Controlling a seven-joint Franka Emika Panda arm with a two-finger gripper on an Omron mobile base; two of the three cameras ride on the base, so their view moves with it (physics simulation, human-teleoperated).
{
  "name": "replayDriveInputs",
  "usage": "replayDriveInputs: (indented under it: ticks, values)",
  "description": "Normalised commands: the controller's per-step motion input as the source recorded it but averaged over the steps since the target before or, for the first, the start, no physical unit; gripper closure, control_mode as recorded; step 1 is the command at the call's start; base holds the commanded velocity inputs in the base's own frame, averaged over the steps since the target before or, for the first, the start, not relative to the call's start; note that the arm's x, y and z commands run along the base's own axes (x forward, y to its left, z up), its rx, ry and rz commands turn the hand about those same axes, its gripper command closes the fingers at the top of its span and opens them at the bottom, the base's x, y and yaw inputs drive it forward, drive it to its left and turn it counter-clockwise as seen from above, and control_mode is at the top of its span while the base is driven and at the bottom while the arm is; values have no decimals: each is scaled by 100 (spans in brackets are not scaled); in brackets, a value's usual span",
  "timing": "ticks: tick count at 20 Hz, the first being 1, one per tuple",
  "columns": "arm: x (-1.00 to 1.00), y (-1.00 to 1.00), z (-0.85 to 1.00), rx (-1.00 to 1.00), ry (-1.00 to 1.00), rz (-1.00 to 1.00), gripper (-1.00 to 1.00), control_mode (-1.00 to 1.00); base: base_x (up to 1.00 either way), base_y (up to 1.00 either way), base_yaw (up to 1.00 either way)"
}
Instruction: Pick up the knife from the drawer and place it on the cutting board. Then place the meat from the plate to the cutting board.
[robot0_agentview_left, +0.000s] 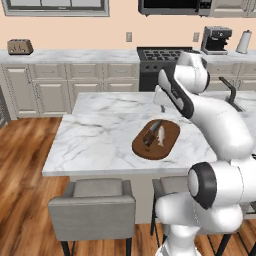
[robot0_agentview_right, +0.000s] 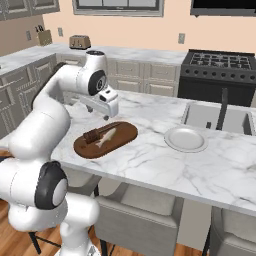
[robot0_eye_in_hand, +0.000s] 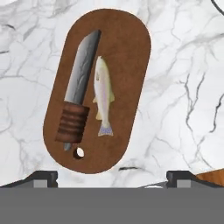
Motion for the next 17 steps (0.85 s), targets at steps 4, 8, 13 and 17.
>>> replayDriveInputs:
  ticks: [4,8,13,17]
  values:
    - [-100,42,0,-8,-41,4,-100,-100,0,0,0]
    - [-100,23,4,-15,-42,9,-100,-100,0,0,0]
    - [-95,-11,36,-5,-32,14,-100,-100,0,0,0]
    - [-100,-10,95,0,0,12,-100,-100,0,0,0]
